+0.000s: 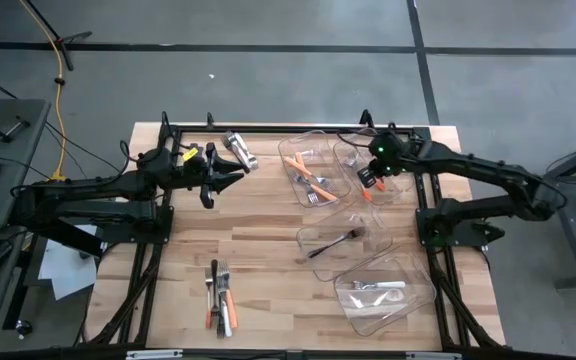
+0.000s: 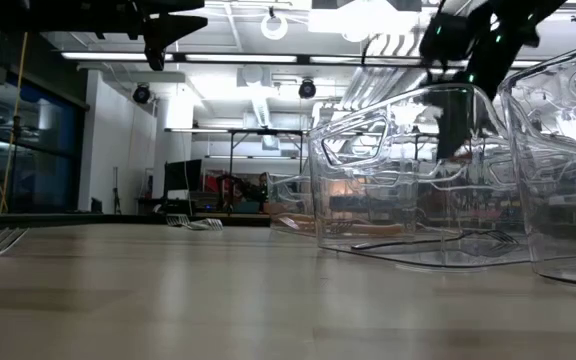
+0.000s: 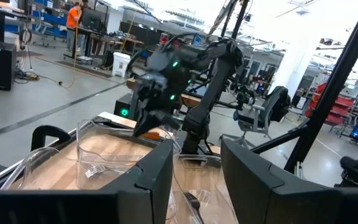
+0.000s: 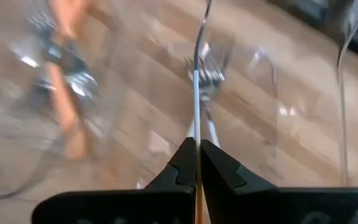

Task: Sort silverware by color (type)
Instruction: Put the orange fork into the right transparent bin

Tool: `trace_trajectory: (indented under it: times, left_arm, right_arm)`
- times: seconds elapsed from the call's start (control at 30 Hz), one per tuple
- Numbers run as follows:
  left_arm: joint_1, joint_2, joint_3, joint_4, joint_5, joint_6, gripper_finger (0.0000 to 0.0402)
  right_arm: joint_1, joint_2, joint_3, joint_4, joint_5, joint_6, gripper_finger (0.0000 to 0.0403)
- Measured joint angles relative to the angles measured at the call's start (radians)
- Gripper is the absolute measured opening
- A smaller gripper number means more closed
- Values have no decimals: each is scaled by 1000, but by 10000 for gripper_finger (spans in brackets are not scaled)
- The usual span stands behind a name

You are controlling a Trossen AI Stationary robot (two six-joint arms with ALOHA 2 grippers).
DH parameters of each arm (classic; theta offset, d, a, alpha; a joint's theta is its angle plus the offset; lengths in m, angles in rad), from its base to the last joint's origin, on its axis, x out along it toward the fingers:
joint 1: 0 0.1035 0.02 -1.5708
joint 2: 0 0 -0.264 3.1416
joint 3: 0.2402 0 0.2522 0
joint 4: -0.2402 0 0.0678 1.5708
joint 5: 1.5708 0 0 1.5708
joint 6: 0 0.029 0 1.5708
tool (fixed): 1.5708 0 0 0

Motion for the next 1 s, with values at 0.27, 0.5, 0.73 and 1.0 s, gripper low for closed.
trace_trajectory:
  times: [0.27,0.5,0.73,1.0]
  left_arm:
    - [0,0,0,-1,0,0,124]
    - [0,0,0,-1,0,0,124]
    - [0,0,0,-2,0,0,124]
    - [0,0,0,-2,0,0,124]
  right_arm:
    - [-45,134,-19,32,-22,0,0]
    - [-45,223,-19,26,-60,0,0]
    - [-45,289,-19,6,-68,0,0]
    - [-45,328,-19,-3,-68,27,0]
